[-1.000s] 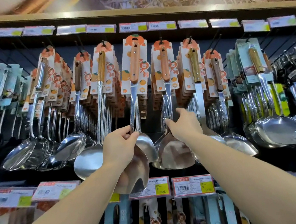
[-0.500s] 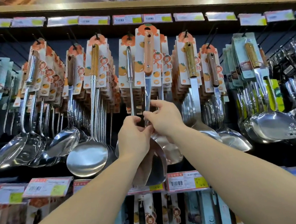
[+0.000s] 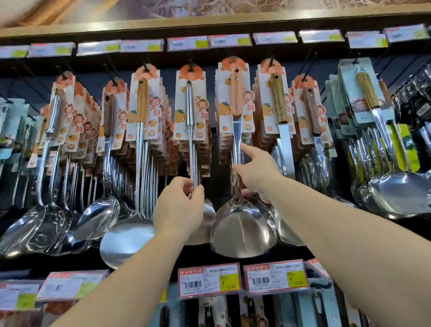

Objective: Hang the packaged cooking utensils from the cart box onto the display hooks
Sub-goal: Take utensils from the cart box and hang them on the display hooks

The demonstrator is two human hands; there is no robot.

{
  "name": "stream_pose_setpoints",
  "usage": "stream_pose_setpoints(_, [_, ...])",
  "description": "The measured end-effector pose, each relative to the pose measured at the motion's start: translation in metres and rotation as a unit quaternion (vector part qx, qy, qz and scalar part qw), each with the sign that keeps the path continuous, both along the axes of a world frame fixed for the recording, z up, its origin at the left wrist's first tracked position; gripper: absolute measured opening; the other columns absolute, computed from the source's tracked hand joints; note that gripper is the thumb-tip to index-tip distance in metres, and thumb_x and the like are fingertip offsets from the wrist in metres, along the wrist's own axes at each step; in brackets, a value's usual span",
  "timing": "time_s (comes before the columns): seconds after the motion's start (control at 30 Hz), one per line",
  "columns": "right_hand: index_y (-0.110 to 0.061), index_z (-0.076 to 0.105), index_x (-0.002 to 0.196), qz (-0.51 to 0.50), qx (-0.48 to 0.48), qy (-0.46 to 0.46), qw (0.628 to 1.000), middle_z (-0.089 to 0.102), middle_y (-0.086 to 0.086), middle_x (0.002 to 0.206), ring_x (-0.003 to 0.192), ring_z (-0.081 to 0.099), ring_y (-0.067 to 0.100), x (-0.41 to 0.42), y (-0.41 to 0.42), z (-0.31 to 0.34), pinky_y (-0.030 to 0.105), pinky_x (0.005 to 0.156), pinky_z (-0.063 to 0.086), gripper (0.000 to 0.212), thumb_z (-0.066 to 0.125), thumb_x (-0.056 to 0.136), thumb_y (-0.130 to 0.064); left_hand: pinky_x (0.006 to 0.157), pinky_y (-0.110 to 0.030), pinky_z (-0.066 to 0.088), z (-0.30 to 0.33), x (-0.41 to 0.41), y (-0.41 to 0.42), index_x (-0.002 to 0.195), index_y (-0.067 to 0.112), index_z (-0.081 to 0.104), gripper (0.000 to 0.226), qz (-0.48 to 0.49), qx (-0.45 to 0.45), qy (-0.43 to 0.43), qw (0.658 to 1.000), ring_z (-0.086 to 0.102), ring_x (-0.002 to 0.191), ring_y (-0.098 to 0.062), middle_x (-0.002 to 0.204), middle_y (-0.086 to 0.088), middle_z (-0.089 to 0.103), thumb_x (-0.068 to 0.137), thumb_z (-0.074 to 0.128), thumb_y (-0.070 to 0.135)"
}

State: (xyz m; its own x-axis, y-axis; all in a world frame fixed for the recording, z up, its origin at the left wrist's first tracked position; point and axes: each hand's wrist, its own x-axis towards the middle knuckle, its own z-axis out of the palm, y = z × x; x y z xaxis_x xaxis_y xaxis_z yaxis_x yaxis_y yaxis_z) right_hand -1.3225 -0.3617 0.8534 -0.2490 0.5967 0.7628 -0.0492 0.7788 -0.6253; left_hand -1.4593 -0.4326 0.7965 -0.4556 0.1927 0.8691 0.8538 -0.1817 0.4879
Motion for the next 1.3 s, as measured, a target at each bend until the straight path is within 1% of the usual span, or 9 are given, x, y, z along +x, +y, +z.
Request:
stream_pose_setpoints(0.13, [-0.030,0.031,0.148,0.004,-0.013,0.011,1.000,0.050,-0.001,0.140,0.075,0.059,0.010,0.000,0.001,0.007,0.044,0.082,0.058,0.061,0.050,0.097,-0.004,0.082,-0.031,0.045,-0.003,-0.001,0.000,0.111,0.022,0.058,0.026,0.015,-0.007,0.016,1.000,0.056,0.095,-0.016,0.100,0.009,0.061,0.091,0.055,0.037])
stream_pose_setpoints(0.27, [-0.031,0.031,0.148,0.025,-0.027,0.007,0.999,0.053,0.002,0.136,0.076,0.060,0.013,0.001,0.001,0.015,0.041,0.082,0.058,0.057,0.047,0.099,-0.006,0.082,-0.032,0.046,-0.004,-0.002,-0.001,0.110,0.022,0.058,0.024,0.018,-0.010,0.025,0.999,0.057,0.095,-0.016,0.099,0.009,0.061,0.091,0.055,0.037])
stream_pose_setpoints(0.4, [-0.032,0.029,0.149,0.027,-0.030,-0.026,0.999,0.047,0.002,0.144,0.107,0.059,0.024,0.003,0.003,0.014,0.044,0.089,0.055,0.057,0.041,0.101,-0.003,0.081,-0.032,0.046,-0.008,-0.004,0.002,0.110,0.022,0.058,0.024,0.022,-0.011,0.023,0.999,0.056,0.093,-0.015,0.099,0.009,0.060,0.091,0.055,0.037])
stream_pose_setpoints(0.5, [-0.033,0.031,0.148,-0.003,-0.006,-0.085,0.996,0.050,0.004,0.138,0.112,0.055,0.026,0.001,0.008,0.010,0.048,0.093,0.052,0.056,0.043,0.100,-0.007,0.081,-0.032,0.044,-0.010,-0.006,0.005,0.111,0.022,0.058,0.026,0.025,-0.014,0.018,0.999,0.056,0.094,-0.016,0.100,0.008,0.061,0.091,0.055,0.038])
stream_pose_setpoints(0.6, [-0.025,0.047,0.137,-0.020,0.035,-0.100,0.994,0.059,0.011,0.132,0.101,0.062,0.026,-0.003,0.011,0.006,0.049,0.090,0.054,0.046,0.047,0.095,-0.009,0.082,-0.032,0.045,-0.011,-0.006,0.007,0.112,0.022,0.058,0.027,0.024,-0.013,0.019,0.999,0.055,0.095,-0.015,0.099,0.010,0.059,0.091,0.055,0.038])
stream_pose_setpoints(0.73, [-0.031,0.032,0.147,-0.019,0.002,-0.077,0.997,0.047,0.005,0.141,0.109,0.058,0.029,-0.005,0.013,0.011,0.047,0.090,0.055,0.055,0.043,0.100,-0.006,0.083,-0.032,0.045,-0.009,-0.006,0.009,0.113,0.022,0.058,0.028,0.020,-0.011,0.025,0.999,0.055,0.097,-0.014,0.100,0.010,0.060,0.090,0.055,0.038])
stream_pose_setpoints(0.97, [-0.033,0.032,0.147,-0.017,0.018,-0.030,0.999,0.050,-0.005,0.136,0.075,0.055,0.006,-0.013,0.026,0.004,0.036,0.083,0.058,0.058,0.049,0.098,-0.007,0.085,-0.033,0.046,-0.011,-0.015,0.008,0.108,0.022,0.059,0.024,0.017,0.001,0.021,1.000,0.057,0.098,-0.016,0.100,0.008,0.062,0.090,0.057,0.037])
stream_pose_setpoints(1.17, [-0.032,0.030,0.148,-0.018,0.029,-0.018,0.999,0.048,0.001,0.145,0.093,0.054,0.015,-0.013,0.027,0.008,0.046,0.099,0.049,0.059,0.051,0.097,-0.010,0.085,-0.032,0.046,-0.012,-0.015,0.010,0.109,0.022,0.060,0.025,0.025,-0.002,0.025,0.999,0.058,0.100,-0.018,0.103,0.006,0.064,0.089,0.058,0.037])
stream_pose_setpoints(1.3, [-0.030,0.028,0.149,0.068,-0.051,0.012,0.996,0.044,0.003,0.146,0.117,0.057,0.025,-0.006,0.021,0.016,0.051,0.102,0.045,0.058,0.042,0.100,-0.001,0.083,-0.030,0.044,-0.012,-0.018,0.011,0.113,0.020,0.060,0.029,0.025,-0.001,0.024,0.999,0.057,0.100,-0.017,0.107,0.005,0.064,0.090,0.057,0.037])
